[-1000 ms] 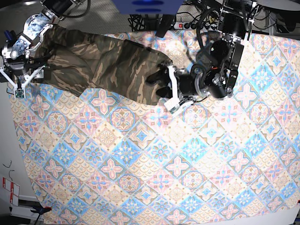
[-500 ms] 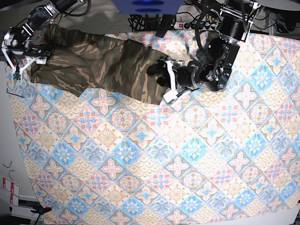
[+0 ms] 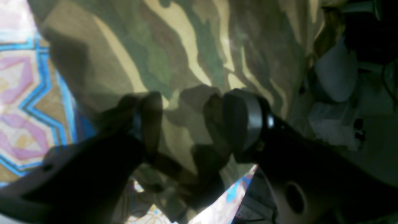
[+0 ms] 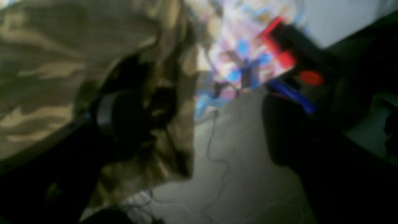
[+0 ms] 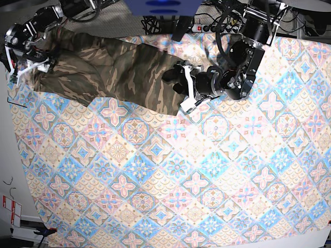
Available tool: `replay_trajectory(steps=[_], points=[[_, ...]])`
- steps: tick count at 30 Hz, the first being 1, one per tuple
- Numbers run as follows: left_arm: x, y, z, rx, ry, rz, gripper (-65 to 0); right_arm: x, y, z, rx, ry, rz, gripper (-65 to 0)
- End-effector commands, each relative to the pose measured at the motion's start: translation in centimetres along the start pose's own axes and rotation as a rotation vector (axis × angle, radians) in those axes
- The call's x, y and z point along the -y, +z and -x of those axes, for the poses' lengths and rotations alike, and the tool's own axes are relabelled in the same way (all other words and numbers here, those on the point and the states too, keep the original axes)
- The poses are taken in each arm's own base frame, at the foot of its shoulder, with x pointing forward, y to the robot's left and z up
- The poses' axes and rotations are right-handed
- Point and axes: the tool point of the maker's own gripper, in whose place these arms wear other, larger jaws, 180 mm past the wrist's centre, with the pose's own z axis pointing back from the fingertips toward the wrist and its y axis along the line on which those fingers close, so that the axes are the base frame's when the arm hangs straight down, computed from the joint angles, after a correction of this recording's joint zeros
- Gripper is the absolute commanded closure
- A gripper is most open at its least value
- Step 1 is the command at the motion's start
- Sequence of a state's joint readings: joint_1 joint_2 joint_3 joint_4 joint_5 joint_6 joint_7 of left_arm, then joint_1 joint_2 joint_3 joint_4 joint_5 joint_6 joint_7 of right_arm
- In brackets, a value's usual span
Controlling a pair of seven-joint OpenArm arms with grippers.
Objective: Fold the T-shirt properly
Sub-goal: 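Hold the folded end with the left gripper and regrasp with the right gripper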
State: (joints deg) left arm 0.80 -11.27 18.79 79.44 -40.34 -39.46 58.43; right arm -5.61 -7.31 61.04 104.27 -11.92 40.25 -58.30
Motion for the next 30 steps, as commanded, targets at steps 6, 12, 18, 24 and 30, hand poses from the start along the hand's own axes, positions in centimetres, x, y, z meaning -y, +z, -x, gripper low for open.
replay_trajectory(steps=[6,12,18,24,30], points=[[0.3,0.1,-1.4,0.042,-0.02,0.013,-32.6,2.6,1.9,-0.7,-0.025,0.014,0.087,-57.4],[0.3,0.1,-1.4,0.04,-0.022,0.012,-32.6,0.3,2.0,-0.6,-0.034,-0.046,-0.038,-57.4],[-0.1,-0.2,-0.5,-0.013,-0.059,-0.02,-32.7,-0.3,2.7,-2.1,0.019,-0.069,-0.165,-57.4],[0.5,-0.6,-0.2,-0.031,-0.072,-0.006,-32.5,1.0,2.9,-1.5,0.019,-0.109,-0.139,-57.4],[0.4,-0.6,-0.3,-0.029,-0.072,-0.008,-32.5,-0.6,1.3,0.4,-0.039,-0.145,-0.219,-57.4]])
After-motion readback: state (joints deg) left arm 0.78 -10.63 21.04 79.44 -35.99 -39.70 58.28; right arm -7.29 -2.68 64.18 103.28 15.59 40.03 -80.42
